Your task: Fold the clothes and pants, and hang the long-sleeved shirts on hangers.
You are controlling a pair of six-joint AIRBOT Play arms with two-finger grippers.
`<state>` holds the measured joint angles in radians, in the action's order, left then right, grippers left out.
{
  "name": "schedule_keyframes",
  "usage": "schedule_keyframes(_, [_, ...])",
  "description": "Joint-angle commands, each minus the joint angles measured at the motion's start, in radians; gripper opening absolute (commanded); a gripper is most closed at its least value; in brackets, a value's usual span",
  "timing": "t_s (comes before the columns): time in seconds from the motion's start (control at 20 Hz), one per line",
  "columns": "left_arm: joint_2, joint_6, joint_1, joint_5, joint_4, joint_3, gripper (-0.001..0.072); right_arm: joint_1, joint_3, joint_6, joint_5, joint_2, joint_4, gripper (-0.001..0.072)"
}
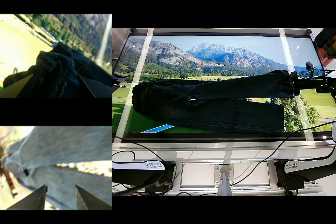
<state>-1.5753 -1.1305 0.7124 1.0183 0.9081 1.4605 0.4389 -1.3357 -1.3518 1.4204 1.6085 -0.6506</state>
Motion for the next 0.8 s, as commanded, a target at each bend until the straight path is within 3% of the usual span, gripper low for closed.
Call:
schedule_keyframes(0.0, [-0.084, -0.145, -0.155, -0.020, 0.313, 0.113, 0.0581, 0.001, 0.000, -0.002, 0.068, -0.001, 0.038, 0.0388])
schedule_keyframes(0.4, [-0.215, -0.198, -0.207, -0.016, 0.348, 0.164, 0.0603, 0.001, 0.000, -0.001, 0.071, 0.000, 0.037, 0.0388])
schedule_keyframes(0.45, [-0.229, -0.198, -0.207, -0.001, 0.348, 0.164, 0.0649, 0.001, 0.000, 0.000, 0.070, 0.000, 0.037, 0.0388])
schedule_keyframes(0.75, [-0.306, -0.189, -0.219, 0.103, 0.333, 0.164, 0.0644, 0.001, 0.000, 0.002, 0.023, 0.000, 0.036, 0.0388])
